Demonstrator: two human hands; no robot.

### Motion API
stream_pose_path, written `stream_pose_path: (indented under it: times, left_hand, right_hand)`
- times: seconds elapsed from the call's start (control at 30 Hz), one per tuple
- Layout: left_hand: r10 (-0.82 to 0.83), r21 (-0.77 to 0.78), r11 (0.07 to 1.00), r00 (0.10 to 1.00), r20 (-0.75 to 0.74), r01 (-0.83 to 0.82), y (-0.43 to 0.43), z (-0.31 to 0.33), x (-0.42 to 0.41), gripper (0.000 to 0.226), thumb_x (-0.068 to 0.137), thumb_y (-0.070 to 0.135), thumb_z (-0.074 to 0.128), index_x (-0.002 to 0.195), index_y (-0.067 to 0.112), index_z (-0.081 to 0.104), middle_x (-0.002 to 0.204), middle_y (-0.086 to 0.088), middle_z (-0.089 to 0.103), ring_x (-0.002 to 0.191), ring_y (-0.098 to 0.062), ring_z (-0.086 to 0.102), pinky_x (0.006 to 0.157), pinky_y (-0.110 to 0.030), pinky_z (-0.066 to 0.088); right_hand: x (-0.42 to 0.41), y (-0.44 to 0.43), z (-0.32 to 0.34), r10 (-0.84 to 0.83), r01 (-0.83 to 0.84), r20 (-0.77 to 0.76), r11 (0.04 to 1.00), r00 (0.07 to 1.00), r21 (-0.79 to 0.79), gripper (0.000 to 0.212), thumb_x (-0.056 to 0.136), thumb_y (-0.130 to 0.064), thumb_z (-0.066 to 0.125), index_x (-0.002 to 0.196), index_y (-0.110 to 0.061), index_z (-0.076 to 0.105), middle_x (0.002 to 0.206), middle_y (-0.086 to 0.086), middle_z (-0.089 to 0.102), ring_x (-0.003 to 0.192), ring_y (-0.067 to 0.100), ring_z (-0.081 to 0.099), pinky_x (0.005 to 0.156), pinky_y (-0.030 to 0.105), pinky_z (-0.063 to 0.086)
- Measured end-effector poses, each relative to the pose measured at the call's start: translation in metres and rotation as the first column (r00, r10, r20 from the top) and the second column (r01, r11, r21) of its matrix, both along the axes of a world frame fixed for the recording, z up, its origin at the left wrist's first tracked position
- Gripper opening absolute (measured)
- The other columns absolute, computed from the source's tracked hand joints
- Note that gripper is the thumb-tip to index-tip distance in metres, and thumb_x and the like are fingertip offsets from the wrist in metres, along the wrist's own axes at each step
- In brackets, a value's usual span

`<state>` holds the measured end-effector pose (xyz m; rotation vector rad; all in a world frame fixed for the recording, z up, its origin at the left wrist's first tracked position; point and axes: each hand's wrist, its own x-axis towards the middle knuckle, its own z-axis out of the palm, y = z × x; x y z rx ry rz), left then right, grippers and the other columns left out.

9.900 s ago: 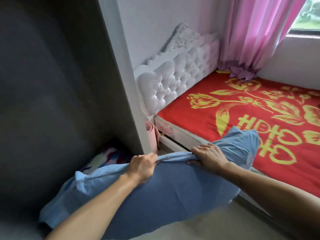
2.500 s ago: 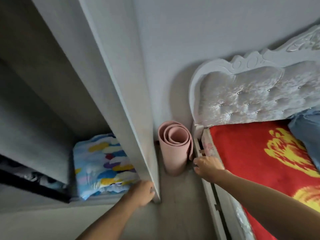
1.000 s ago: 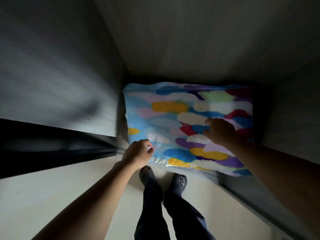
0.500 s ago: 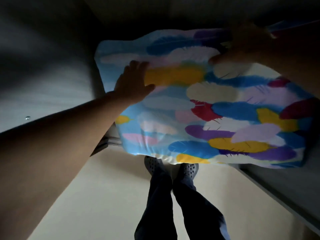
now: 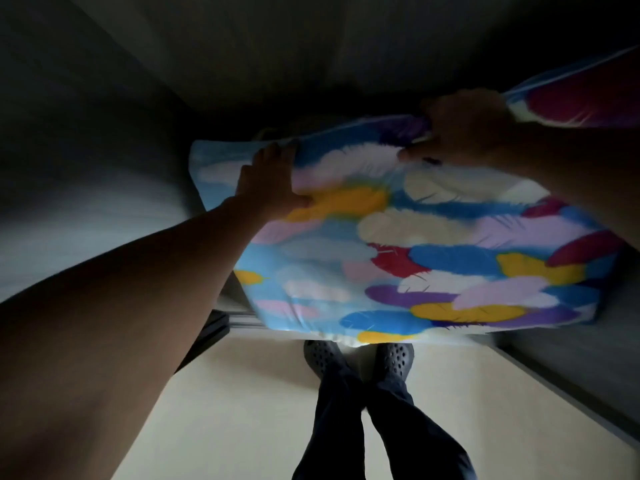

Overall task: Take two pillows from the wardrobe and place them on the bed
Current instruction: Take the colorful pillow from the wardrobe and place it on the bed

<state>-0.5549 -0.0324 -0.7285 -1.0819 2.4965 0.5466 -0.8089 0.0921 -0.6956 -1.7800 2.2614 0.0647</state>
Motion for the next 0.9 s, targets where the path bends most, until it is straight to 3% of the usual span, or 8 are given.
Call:
stream_pose_path:
  times: [0.1,0.27,0.4,0.5,0.6,0.73,0.8,0.9]
  left_hand:
    - [-0.002,-0.006,1.000,1.000,0.002,0.002,0.009,0.025,0.000,0.105,0.067,0.046,0.079,0.147,0.016,0.017,0.150,-0.017,0.029,0.135,-0.036,0.029,0.103,-0.050,0.034]
    - [-0.033,-0.062,0.998,0.998,-0.057,0.029,0.050,0.079,0.016,0.090,0.063,0.042,0.082,0.134,0.011,0.037,0.139,-0.018,0.043,0.125,-0.034,0.043,0.096,-0.045,0.042]
    - [-0.075,-0.105,0.992,0.994,-0.080,0.067,0.086,0.129,0.038,0.071,0.058,0.040,0.083,0.112,0.009,0.050,0.112,-0.020,0.061,0.104,-0.037,0.056,0.088,-0.043,0.043]
    - [-0.166,-0.160,0.976,0.981,-0.105,0.148,0.119,0.166,0.060,0.062,0.051,0.036,0.087,0.098,0.009,0.057,0.092,-0.018,0.066,0.087,-0.038,0.061,0.076,-0.042,0.047]
    - [-0.252,-0.226,0.949,0.960,-0.121,0.221,0.154,0.197,0.083,0.045,0.048,0.024,0.086,0.084,0.010,0.064,0.078,-0.013,0.065,0.073,-0.035,0.063,0.065,-0.040,0.050]
    - [-0.301,-0.247,0.929,0.951,-0.074,0.275,0.196,0.230,0.118,0.043,0.055,0.026,0.084,0.091,0.009,0.067,0.089,-0.012,0.066,0.084,-0.034,0.063,0.076,-0.045,0.050]
    - [-0.345,-0.251,0.914,0.936,-0.068,0.319,0.217,0.246,0.140,0.045,0.058,0.030,0.084,0.092,0.007,0.066,0.092,-0.013,0.065,0.089,-0.034,0.062,0.082,-0.048,0.051]
    - [-0.417,-0.256,0.889,0.901,-0.116,0.379,0.250,0.272,0.176,0.039,0.050,0.026,0.089,0.075,0.011,0.064,0.081,-0.009,0.065,0.079,-0.031,0.065,0.069,-0.036,0.056]
  right_hand:
    - [0.027,0.030,0.031,0.057,-0.055,0.007,0.983,0.998,-0.177,0.055,0.072,-0.055,0.074,0.091,-0.004,0.063,0.074,0.031,0.065,0.068,0.044,0.064,0.061,0.040,0.047]
    - [0.064,0.084,0.088,0.141,-0.137,-0.001,0.960,0.990,-0.244,0.044,0.073,-0.048,0.076,0.079,-0.007,0.063,0.067,0.024,0.064,0.062,0.039,0.063,0.059,0.039,0.048]
    - [0.089,0.131,0.128,0.131,-0.121,0.026,0.963,0.991,-0.242,0.039,0.069,-0.044,0.080,0.077,-0.011,0.062,0.062,0.019,0.061,0.058,0.035,0.061,0.060,0.038,0.048]
    - [0.111,0.168,0.156,0.122,-0.105,0.034,0.940,0.992,-0.324,0.043,0.062,-0.039,0.086,0.083,-0.014,0.057,0.058,0.015,0.060,0.054,0.031,0.059,0.057,0.033,0.048]
    - [0.134,0.205,0.178,0.085,-0.066,0.052,0.949,0.995,-0.308,0.039,0.064,-0.039,0.084,0.082,-0.016,0.059,0.058,0.012,0.060,0.056,0.031,0.059,0.059,0.033,0.046]
    - [0.173,0.251,0.208,0.033,-0.039,-0.027,0.965,0.999,-0.260,0.039,0.059,-0.040,0.086,0.080,-0.015,0.064,0.063,0.008,0.063,0.060,0.029,0.061,0.063,0.033,0.049]
    - [0.196,0.274,0.222,0.004,-0.015,-0.035,0.950,0.999,-0.312,0.039,0.068,-0.044,0.080,0.082,-0.011,0.064,0.065,0.009,0.063,0.062,0.029,0.061,0.066,0.035,0.050]
    - [0.237,0.316,0.241,-0.062,0.049,-0.025,0.935,0.998,-0.351,0.047,0.085,-0.055,0.052,0.086,-0.009,0.062,0.065,0.007,0.062,0.063,0.029,0.061,0.068,0.035,0.044]
